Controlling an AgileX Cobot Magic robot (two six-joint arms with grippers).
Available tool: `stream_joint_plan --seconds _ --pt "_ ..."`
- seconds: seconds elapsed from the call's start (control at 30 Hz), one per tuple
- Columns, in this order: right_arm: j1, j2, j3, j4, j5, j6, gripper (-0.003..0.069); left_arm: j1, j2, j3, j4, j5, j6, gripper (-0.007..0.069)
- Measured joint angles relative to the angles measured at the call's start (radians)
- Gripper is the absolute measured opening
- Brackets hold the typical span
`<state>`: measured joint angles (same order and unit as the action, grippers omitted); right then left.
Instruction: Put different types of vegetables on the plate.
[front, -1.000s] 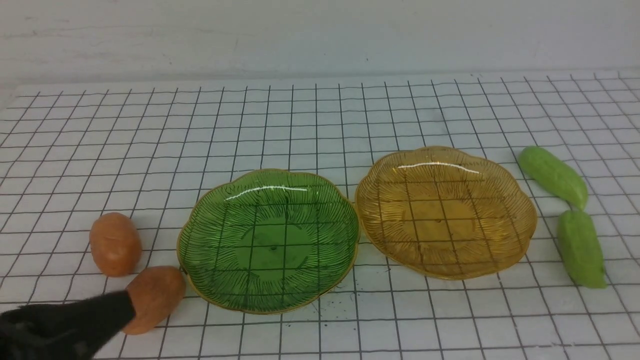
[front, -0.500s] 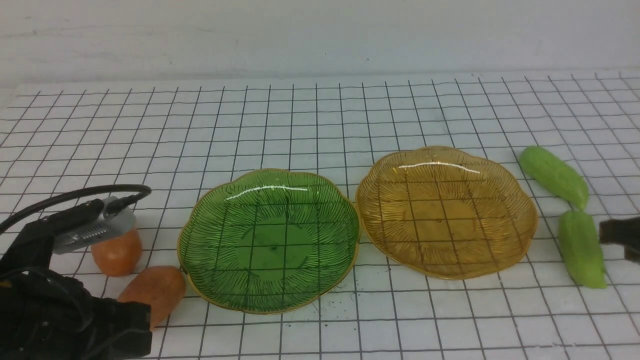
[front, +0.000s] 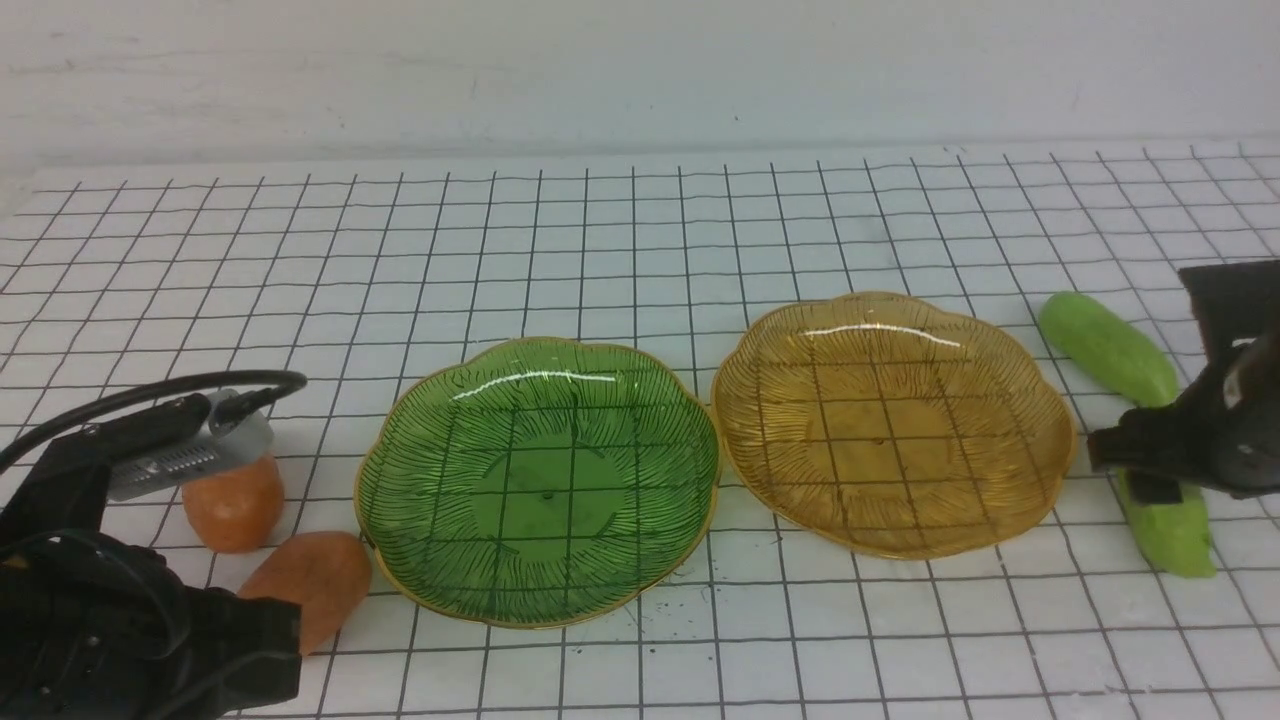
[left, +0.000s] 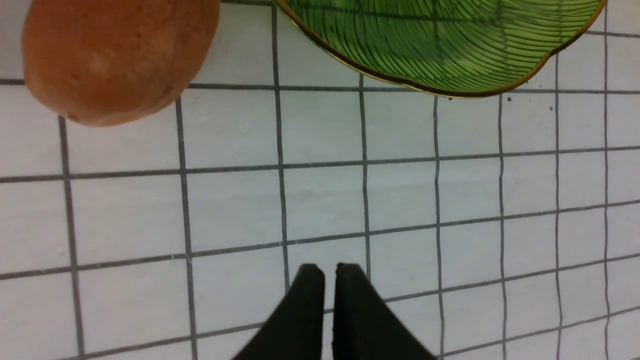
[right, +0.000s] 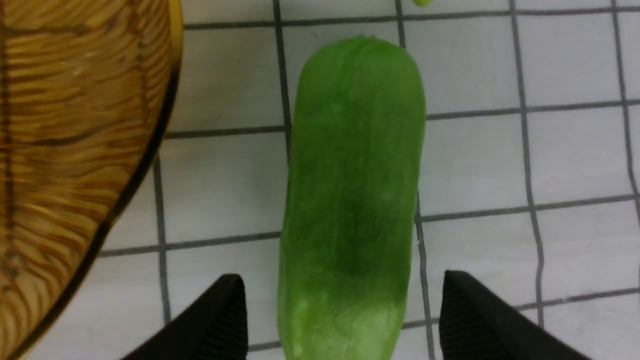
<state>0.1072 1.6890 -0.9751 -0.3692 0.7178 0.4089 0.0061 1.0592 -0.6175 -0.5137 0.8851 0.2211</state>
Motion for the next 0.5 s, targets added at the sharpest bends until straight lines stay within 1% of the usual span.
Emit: stream_joint_plan --seconds 0.23,0.3,0.4,0.43,0.5 --pt "0.000 0.110 -0.003 -0.074 -0.006 0.043 0.0479 0.000 0.000 0.000 0.000 0.000 0.000 0.0013" --pt "0.000 0.122 -0.005 -0.078 -0.007 0.047 0.0452 0.000 0.000 0.000 0.000 0.000 0.000 0.0013" --pt "0.000 0.122 -0.005 -0.082 0.006 0.048 0.0373 0.000 0.000 0.000 0.000 0.000 0.000 0.0013" --pt "0.000 0.120 -0.005 -0.087 0.013 0.048 0.0362 0.000 0.000 0.000 0.000 0.000 0.000 0.0013" --pt "0.000 0.106 -0.007 -0.105 0.043 0.048 0.0366 0.000 0.000 0.000 0.000 0.000 0.000 0.0013"
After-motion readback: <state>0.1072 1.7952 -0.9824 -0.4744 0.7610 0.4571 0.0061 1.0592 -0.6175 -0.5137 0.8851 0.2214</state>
